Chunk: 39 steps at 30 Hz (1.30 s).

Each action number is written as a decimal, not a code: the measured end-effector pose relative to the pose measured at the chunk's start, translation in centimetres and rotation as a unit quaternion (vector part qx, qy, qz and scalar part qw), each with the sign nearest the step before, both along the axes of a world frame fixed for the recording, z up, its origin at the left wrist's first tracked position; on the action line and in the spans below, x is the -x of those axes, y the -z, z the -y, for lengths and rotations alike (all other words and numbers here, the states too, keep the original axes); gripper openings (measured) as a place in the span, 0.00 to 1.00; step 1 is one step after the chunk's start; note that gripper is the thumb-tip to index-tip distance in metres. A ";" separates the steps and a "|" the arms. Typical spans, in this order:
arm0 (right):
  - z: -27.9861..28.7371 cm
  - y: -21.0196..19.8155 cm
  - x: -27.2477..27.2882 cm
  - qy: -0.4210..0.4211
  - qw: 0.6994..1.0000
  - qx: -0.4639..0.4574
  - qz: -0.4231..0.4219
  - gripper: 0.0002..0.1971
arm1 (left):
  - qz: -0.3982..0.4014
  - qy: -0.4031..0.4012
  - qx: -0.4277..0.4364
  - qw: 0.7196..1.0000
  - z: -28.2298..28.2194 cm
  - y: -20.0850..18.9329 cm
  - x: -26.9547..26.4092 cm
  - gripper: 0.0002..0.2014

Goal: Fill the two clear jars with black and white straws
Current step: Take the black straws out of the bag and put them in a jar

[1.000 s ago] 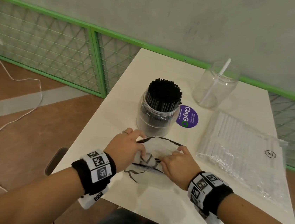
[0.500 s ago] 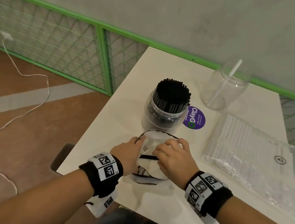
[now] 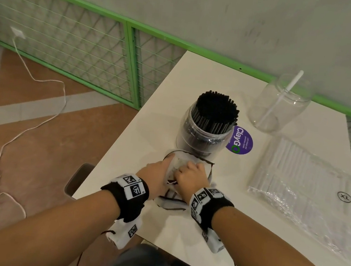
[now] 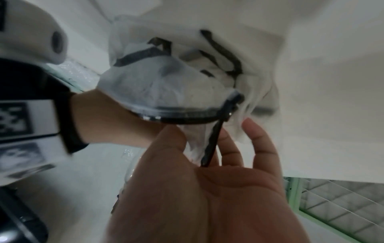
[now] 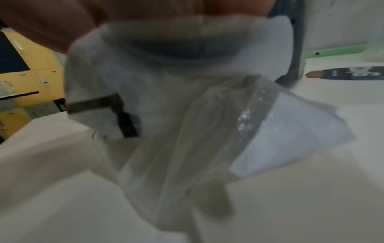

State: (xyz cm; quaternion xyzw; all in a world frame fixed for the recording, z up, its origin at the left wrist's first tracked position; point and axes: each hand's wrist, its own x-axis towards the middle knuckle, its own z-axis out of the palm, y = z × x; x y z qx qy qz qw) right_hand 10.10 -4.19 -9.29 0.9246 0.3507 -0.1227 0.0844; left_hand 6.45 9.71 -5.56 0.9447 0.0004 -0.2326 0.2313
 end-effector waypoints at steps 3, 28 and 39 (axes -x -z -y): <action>0.4 -0.1 -0.3 -0.021 0.999 0.025 -0.009 0.10 | 0.045 0.005 -0.005 0.999 -0.2 -0.7 -0.1 0.41; 6.8 -5.3 -1.3 0.090 0.984 -0.126 -0.090 0.15 | 0.033 -0.085 0.136 0.987 -1.8 -2.6 -2.5 0.29; 7.0 -15.1 -2.5 0.212 0.730 -0.641 -0.103 0.09 | -0.020 -0.071 0.066 0.995 -1.0 -2.2 -2.8 0.34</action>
